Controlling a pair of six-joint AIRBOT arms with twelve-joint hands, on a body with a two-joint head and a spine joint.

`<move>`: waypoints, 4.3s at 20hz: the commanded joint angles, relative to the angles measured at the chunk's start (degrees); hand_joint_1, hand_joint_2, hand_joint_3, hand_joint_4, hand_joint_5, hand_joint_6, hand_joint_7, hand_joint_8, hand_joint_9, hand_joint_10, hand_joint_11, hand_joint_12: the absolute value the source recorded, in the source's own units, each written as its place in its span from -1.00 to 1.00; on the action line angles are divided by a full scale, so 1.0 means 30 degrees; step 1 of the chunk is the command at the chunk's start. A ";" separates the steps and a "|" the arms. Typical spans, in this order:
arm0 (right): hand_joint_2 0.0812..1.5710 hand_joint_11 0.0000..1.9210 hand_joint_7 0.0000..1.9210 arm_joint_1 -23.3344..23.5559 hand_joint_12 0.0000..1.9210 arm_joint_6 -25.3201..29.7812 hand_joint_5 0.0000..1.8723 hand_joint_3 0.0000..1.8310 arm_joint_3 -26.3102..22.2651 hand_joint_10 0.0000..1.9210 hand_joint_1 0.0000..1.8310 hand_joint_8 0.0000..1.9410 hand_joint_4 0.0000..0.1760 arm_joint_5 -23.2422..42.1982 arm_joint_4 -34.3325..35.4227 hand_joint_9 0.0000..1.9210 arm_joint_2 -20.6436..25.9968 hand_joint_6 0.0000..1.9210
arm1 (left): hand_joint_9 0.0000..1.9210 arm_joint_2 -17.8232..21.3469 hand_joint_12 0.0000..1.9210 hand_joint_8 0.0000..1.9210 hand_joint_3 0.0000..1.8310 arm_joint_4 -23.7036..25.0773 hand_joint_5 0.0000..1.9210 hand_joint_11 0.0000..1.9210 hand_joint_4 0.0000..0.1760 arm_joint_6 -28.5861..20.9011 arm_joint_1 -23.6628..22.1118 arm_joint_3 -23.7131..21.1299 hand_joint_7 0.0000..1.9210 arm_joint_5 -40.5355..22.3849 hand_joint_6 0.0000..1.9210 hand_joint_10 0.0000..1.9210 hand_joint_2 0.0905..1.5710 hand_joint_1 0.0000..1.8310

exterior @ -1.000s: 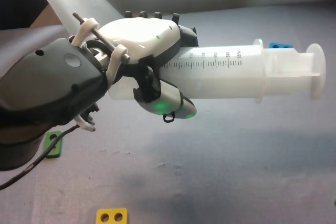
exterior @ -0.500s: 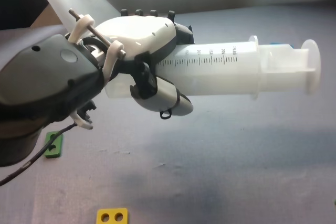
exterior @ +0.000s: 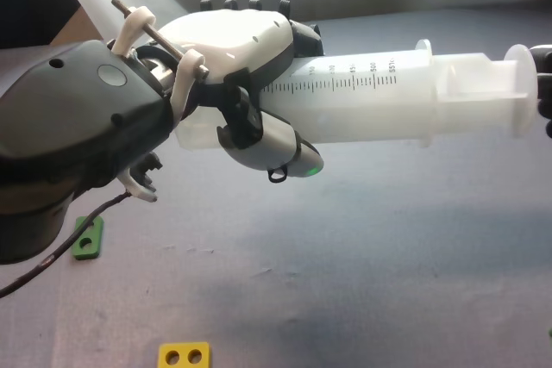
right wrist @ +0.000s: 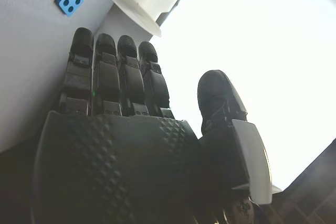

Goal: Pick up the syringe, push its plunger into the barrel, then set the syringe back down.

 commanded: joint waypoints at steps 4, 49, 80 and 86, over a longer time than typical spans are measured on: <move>0.79 -1.00 -0.85 0.0643 -0.71 0.0264 -0.79 -1.00 0.0287 -1.00 -1.00 -1.00 -1.00 -0.0359 -0.0499 -0.90 -0.1178 -1.00 | -0.43 0.0032 0.54 0.83 -1.00 0.0830 -0.21 -0.53 -1.00 -0.0117 -0.0411 0.0020 -0.36 -0.0917 0.24 0.55 0.62 0.28; 0.82 -1.00 -0.84 0.2950 -0.69 -0.2070 -0.79 -1.00 0.2008 -1.00 -1.00 -1.00 -1.00 -0.0472 -0.2187 -0.91 -0.1995 -0.99 | -0.41 0.0072 0.53 0.76 -1.00 0.0597 -0.22 -0.50 -1.00 0.0168 -0.0707 0.0087 -0.37 -0.0869 0.23 0.68 0.60 0.41; 0.81 -1.00 -0.83 0.5507 -0.60 -2.4801 -0.79 -1.00 0.5555 -1.00 -1.00 -1.00 -1.00 1.7443 -0.4404 -0.89 -0.2159 -1.00 | -0.40 -0.1677 0.52 0.77 -1.00 0.5456 -0.14 -0.48 -1.00 -0.2707 0.4282 0.0622 -0.34 -0.1753 0.13 0.52 0.58 0.30; 0.81 -1.00 -0.84 0.5316 -0.67 -2.4952 -0.80 -1.00 0.5371 -1.00 -1.00 -1.00 -1.00 1.7378 -0.4404 -0.89 -0.2125 -1.00 | -0.35 -0.1809 0.49 0.72 -1.00 0.6281 -0.13 -0.47 -1.00 -0.3860 0.4946 0.0883 -0.29 -0.1935 0.11 0.46 0.56 0.31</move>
